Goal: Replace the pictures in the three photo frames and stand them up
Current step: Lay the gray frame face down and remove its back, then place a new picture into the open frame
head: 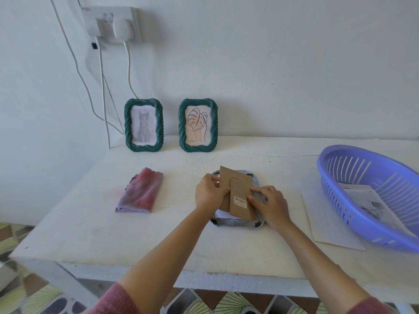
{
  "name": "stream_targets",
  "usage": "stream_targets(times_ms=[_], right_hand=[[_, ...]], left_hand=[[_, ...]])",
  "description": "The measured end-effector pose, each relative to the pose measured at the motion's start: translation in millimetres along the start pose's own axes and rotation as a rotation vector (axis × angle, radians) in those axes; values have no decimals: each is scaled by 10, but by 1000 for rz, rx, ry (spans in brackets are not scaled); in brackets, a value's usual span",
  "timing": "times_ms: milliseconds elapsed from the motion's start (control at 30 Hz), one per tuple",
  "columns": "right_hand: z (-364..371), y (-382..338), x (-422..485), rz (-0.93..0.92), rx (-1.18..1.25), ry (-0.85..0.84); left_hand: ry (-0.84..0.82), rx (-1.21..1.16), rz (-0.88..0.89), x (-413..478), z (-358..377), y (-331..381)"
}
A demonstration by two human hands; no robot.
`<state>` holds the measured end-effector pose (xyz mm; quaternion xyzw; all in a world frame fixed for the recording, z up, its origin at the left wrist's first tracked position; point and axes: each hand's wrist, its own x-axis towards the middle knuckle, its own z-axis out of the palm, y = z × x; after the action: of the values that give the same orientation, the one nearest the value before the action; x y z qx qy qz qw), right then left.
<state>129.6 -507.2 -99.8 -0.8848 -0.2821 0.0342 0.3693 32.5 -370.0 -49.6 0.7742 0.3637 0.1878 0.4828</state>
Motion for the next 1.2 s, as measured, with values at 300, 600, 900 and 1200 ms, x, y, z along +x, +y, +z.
stream_targets(times_ms=[300,600,900,1200], right_hand=[[-4,-25,-15,15,-49,-22],[8,-40,-21,3,-91,-17],[18,-48,-18,13,-78,-4],[10,-51,-32,11,-66,-10]], left_hand=[[5,-178,-40,144,-324,119],[161,-111,-149,326,-1065,-203],[125,352,-199,271,-821,-429],[-71,626,139,-49,-159,-263]])
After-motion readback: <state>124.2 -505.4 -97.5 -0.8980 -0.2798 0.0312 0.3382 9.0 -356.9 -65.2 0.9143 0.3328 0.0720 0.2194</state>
